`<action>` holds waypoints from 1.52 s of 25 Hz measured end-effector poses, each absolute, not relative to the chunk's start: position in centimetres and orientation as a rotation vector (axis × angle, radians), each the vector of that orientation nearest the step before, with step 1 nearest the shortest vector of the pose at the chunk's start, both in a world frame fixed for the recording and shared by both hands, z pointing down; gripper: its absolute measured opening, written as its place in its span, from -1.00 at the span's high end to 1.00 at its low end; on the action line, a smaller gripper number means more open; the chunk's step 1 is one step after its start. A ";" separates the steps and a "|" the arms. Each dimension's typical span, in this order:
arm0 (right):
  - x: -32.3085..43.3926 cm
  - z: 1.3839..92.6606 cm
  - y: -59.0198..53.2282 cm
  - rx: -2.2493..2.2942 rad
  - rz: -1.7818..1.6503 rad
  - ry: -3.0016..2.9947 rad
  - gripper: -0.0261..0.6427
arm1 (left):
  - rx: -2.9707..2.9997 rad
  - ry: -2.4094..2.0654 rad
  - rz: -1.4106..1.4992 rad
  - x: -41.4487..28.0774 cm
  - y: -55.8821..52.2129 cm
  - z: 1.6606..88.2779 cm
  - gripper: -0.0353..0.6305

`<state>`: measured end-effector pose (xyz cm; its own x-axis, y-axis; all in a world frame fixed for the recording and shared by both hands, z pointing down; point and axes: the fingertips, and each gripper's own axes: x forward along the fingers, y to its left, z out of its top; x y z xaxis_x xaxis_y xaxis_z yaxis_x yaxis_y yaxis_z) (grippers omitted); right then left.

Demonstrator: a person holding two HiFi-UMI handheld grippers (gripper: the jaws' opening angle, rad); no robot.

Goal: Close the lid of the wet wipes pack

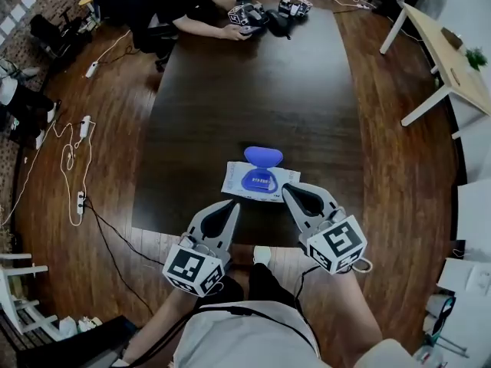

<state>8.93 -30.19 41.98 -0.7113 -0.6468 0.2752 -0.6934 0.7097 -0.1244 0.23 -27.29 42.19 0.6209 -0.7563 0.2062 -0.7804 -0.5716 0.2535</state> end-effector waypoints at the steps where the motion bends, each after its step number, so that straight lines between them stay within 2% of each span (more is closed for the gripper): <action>1: 9.0 42.5 -30.7 1.063 0.334 -2.705 0.91 | 2.526 -1.227 0.115 0.4 -27.7 42.5 0.89; 17: 9.4 49.8 -38.2 1.070 0.369 -2.665 0.90 | 2.421 -1.049 0.242 1.9 -30.4 53.4 0.89; 21: 9.9 52.3 -39.6 1.051 0.368 -2.648 0.61 | 2.380 -1.034 0.260 2.4 -30.3 56.0 0.89; 26: 9.3 55.2 -40.9 0.948 0.351 -2.636 0.38 | 2.347 -0.990 0.284 3.6 -29.5 58.6 0.89; 38: 7.6 57.0 -41.4 0.832 0.363 -2.691 0.37 | 2.319 -0.972 0.275 5.7 -30.5 60.6 0.89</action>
<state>7.61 -41.37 57.01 -0.7873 -0.5046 0.3543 -0.5804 0.8004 -0.1497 5.69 -30.51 60.62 0.7098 -0.5784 0.4020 -0.7033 -0.5498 0.4507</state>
